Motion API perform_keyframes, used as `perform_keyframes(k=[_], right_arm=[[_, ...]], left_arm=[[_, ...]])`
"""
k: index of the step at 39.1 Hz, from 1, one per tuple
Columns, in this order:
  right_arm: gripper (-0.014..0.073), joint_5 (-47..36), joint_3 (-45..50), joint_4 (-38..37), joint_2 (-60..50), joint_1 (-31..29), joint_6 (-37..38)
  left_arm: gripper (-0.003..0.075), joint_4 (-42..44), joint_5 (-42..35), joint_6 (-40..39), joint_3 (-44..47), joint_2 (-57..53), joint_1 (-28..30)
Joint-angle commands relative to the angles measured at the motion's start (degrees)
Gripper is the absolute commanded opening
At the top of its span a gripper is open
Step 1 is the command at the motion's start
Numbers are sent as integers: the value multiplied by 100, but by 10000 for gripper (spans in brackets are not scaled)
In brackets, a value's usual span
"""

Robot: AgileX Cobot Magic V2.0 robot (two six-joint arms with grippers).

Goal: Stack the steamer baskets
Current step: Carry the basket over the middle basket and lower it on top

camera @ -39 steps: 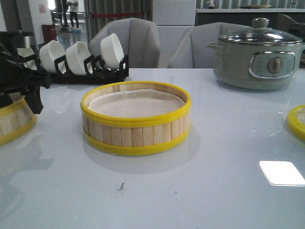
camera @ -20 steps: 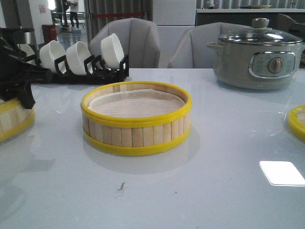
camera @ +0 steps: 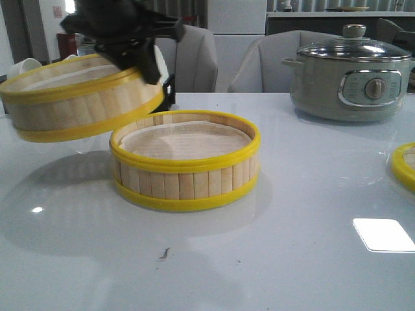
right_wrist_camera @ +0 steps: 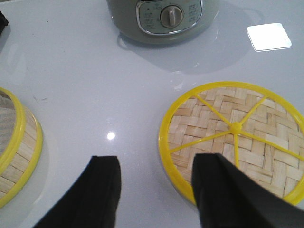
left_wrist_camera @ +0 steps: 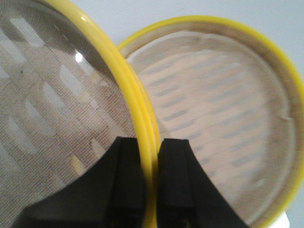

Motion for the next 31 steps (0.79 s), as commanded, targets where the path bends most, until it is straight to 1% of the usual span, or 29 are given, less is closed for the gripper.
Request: perform_keyframes(k=[1,6,12,23,31], right_arm=[[456,-459,-166,19,-39,-6,3],[456,-459,-166,19,-39,-6,3],[456,-459,-166,19,-39,-6,3],[456,-452,-166,18,-39,-6,3],[456,-441,-166,18,-39,-6,3]], left_arm=[[85,62,-281,65,-365,-379,-517],[85,87,-440,65,-417,-300,-1011],[85,100,-539,65,-417,-136,-1321],[85,100,-893,65,-417,215,-1370],[85,82,-966,65,-417,386,-1370]])
